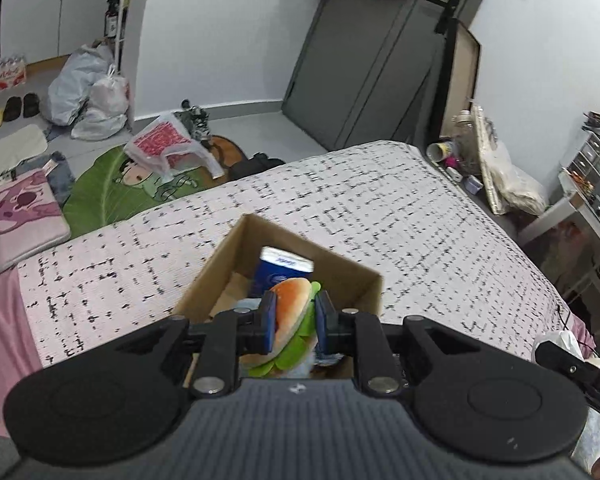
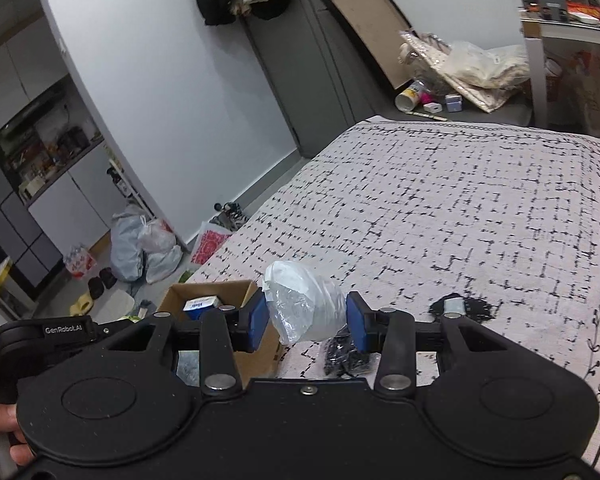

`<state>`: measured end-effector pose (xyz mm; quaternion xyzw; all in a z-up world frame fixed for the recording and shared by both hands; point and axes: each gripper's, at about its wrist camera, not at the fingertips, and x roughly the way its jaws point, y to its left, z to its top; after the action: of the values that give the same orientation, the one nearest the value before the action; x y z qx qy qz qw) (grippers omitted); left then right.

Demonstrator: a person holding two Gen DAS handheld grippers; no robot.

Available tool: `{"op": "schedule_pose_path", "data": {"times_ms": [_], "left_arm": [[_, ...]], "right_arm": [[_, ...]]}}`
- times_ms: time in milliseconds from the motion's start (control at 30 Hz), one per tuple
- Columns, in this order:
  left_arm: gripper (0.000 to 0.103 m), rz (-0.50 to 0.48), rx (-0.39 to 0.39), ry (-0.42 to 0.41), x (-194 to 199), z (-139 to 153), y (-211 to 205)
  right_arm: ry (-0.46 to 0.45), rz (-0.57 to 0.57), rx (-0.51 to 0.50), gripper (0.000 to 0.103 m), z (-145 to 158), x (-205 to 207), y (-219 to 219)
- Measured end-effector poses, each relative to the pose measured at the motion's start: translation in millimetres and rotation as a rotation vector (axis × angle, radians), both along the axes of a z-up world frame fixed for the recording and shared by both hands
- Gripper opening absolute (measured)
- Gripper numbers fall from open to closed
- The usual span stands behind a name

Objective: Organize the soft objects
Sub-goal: 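Carry the burger plush with the left gripper while the right gripper carries the white bag to the box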

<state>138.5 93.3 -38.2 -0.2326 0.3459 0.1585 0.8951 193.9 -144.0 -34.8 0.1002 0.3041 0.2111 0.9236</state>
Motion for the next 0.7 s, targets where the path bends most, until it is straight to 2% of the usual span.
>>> {"op": "schedule_pose_path", "data": {"times_ms": [300,700], "left_arm": [[0.019,0.030,-0.063,0.040,-1,-28,27],[0.022,0.031,-0.104,0.039,3,-48,41]], "right_arm": [[-0.014,0.028,-0.041,0.040,-5,5,36],[-0.043,0.076,-0.084,0.040,-17,9,80]]}}
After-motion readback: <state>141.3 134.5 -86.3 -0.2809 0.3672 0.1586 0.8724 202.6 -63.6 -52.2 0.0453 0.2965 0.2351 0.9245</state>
